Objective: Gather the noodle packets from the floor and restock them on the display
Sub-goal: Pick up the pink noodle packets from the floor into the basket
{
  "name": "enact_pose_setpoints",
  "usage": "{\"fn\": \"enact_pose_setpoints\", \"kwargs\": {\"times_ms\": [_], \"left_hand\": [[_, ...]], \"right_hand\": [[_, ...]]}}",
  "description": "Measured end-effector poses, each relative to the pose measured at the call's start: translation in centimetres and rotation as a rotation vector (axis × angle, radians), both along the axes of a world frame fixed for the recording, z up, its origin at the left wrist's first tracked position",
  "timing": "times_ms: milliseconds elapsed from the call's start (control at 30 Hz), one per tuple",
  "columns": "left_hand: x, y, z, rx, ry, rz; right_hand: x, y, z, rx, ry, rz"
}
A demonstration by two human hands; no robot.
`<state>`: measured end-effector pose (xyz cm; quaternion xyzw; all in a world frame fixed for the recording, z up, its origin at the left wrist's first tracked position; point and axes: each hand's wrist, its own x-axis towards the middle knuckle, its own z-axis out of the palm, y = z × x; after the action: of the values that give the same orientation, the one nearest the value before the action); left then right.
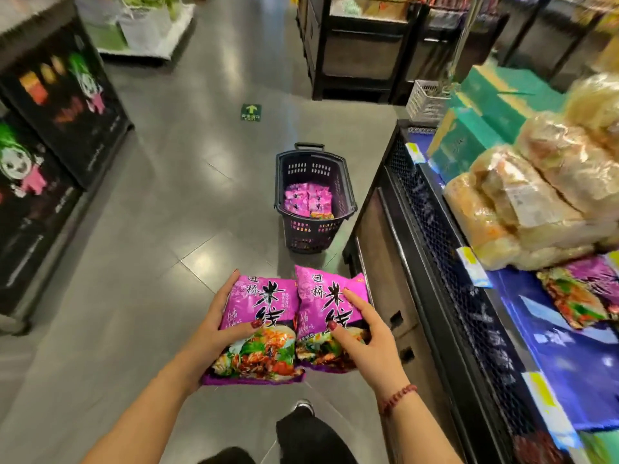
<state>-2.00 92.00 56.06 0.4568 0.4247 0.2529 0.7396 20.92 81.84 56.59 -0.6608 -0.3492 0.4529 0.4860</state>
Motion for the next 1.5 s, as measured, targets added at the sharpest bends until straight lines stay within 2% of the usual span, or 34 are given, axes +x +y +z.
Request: {"fn": "enact_pose_setpoints", "kwargs": {"times_ms": [200, 567, 833, 1000, 1200, 1500], "left_hand": [[5.1, 8.7, -0.8, -0.033, 0.052, 0.069], [13.4, 30.5, -4.8, -0.106, 0.062, -0.002], [19.2, 44.8, -6.6, -0.067, 0.167, -0.033], [23.7, 50.3, -9.2, -0.114, 0.175, 0.053], [28.8, 55.7, -14.7, -0.178, 0.222, 0.177], [33.0, 62.2, -27.9, -0.203, 0.323, 0.231]], "right_hand": [[5.9, 10.0, 0.2, -0.002, -0.076, 0.052], [13.2, 29.8, -4.0, -0.090, -0.118, -0.002], [18.5, 42.7, -4.7, -0.132, -0.043, -0.042], [23.2, 49.8, -7.0, -0.206, -0.017, -0.050], [28.4, 58.4, -12.9, -0.295, 0.036, -0.071], [31.4, 66.0, -27.4, -0.395, 0.027, -0.091]]}}
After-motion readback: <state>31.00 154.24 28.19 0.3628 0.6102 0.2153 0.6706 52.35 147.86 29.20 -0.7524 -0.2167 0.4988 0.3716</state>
